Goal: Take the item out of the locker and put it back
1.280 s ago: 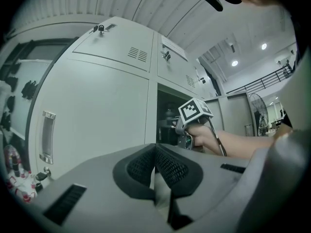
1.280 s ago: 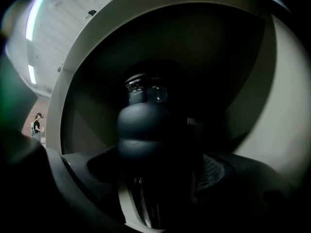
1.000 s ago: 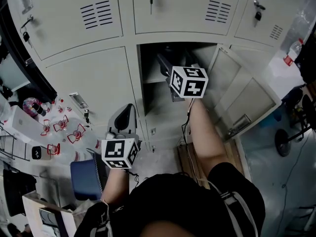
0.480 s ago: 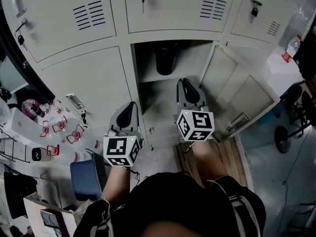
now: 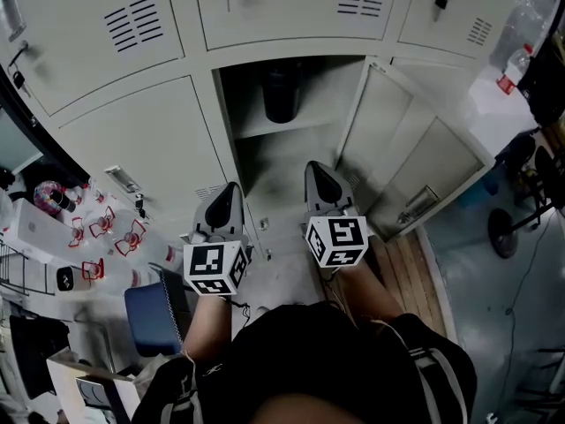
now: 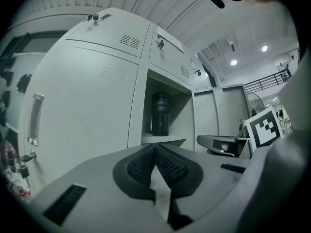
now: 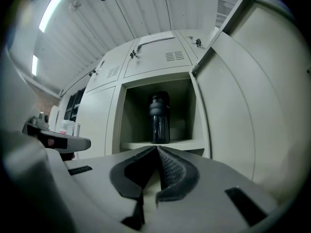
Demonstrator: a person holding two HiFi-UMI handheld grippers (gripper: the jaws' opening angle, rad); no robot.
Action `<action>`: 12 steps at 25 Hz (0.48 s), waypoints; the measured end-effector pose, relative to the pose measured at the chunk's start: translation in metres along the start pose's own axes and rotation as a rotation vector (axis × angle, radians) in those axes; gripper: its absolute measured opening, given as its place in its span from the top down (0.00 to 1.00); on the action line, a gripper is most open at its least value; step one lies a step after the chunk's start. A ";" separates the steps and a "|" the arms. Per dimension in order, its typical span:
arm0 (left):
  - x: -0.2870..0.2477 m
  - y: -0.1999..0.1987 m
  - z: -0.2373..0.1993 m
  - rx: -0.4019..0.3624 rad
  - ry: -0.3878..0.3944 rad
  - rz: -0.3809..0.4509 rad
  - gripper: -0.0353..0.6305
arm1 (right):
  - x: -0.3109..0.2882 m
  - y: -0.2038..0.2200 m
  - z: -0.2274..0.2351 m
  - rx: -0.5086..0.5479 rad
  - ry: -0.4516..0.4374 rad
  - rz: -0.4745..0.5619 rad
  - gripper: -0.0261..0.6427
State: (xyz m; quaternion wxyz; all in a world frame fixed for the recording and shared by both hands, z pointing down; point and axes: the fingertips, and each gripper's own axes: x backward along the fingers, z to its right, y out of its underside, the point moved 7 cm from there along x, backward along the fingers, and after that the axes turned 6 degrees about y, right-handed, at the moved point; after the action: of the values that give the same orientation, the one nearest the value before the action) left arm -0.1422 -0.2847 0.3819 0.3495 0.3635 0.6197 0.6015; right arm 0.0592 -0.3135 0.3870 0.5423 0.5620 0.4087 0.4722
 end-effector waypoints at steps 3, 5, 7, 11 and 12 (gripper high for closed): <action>0.003 0.000 0.002 -0.001 0.001 -0.002 0.93 | 0.004 0.000 -0.002 0.000 -0.018 -0.007 0.94; 0.005 -0.001 0.002 -0.003 -0.001 0.000 0.93 | 0.006 -0.002 -0.003 -0.012 -0.030 -0.003 0.94; 0.007 -0.001 0.002 -0.004 -0.001 0.000 0.93 | 0.007 -0.003 -0.005 -0.019 -0.036 -0.002 0.94; 0.011 -0.001 0.003 -0.003 -0.001 -0.002 0.93 | 0.009 -0.005 -0.008 -0.024 -0.039 -0.006 0.94; 0.012 -0.001 0.003 -0.003 -0.001 -0.002 0.93 | 0.010 -0.006 -0.009 -0.014 -0.036 -0.003 0.94</action>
State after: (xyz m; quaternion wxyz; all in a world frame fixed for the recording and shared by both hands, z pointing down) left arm -0.1453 -0.2727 0.3807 0.3510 0.3628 0.6187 0.6020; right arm 0.0530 -0.3018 0.3816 0.5542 0.5660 0.3964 0.4640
